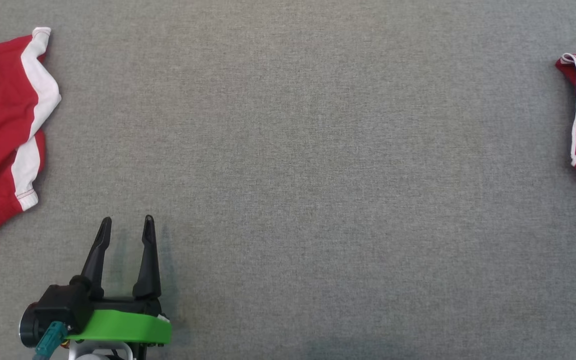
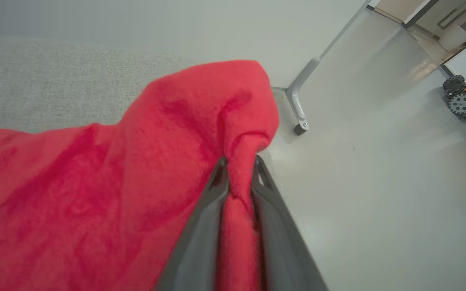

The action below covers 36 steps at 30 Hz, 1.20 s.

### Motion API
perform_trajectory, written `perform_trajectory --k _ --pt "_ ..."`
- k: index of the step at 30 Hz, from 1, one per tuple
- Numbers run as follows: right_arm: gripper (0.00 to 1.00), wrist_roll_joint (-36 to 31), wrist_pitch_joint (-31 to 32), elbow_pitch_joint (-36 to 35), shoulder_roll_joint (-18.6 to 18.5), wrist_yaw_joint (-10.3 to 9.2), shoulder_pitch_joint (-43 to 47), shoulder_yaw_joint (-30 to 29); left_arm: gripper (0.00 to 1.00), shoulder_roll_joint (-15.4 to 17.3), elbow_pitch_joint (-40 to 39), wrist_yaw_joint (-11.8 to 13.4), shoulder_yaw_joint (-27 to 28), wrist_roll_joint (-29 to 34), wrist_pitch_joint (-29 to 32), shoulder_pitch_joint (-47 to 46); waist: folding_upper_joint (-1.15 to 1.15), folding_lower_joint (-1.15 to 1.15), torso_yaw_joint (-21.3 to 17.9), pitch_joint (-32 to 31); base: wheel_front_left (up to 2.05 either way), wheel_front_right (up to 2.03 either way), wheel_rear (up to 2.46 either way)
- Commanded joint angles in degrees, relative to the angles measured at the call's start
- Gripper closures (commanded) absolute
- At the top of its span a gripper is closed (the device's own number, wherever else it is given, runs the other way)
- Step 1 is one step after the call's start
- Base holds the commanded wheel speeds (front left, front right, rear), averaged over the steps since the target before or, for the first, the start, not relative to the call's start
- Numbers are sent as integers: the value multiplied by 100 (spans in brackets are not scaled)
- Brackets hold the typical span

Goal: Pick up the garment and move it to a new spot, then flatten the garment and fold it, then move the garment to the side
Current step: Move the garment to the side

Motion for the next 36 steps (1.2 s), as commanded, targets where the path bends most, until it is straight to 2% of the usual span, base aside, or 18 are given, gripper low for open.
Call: perform_trajectory --k 1,3,6,9,12,13,19,24,27,32,36 --pt "0 -254 -39 52 88 -9 -57 -149 0 15 -30 -15 64 18 0 -109 25 0 81 57 0 0 0" --pt "0 -674 -8 54 171 -10 -12 -299 0 12 -29 -16 85 -15 0 -99 25 0 100 16 0 0 0" --pt "0 -1178 -457 -244 344 -10 71 -733 0 14 -31 -16 121 -52 0 -29 25 0 110 -92 0 0 0" --pt "0 -1378 -1001 -602 792 -9 179 -1004 0 15 -42 -16 171 -102 0 89 25 0 73 -284 0 0 0" --pt "0 -1282 -1500 -933 1232 -10 476 -942 0 14 0 5 235 -123 0 251 25 0 -31 -576 0 0 0" --pt "0 -1282 -1500 -933 1232 -10 476 -942 0 14 0 5 235 -123 0 251 25 0 -31 -576 0 0 0" --pt "0 -783 -1981 -2042 2030 -9 1542 -53 0 15 115 94 379 -159 0 509 25 0 -319 -1082 0 0 0" --pt "0 -86 -2022 -3370 2253 -10 2632 892 0 15 218 114 396 -109 0 586 25 0 -494 -1339 0 0 0" --pt "0 130 -2021 -3979 2370 -9 3330 1219 0 15 334 131 395 -70 0 636 25 0 -545 -1504 0 0 0" --pt "0 143 -2023 -4530 2636 -9 4211 1330 0 15 560 133 333 -15 0 669 25 0 -538 -1729 0 0 0" --pt "0 186 -2024 -4747 2897 -9 4623 1158 0 15 695 204 347 -54 0 751 25 0 -530 -1827 0 0 0"
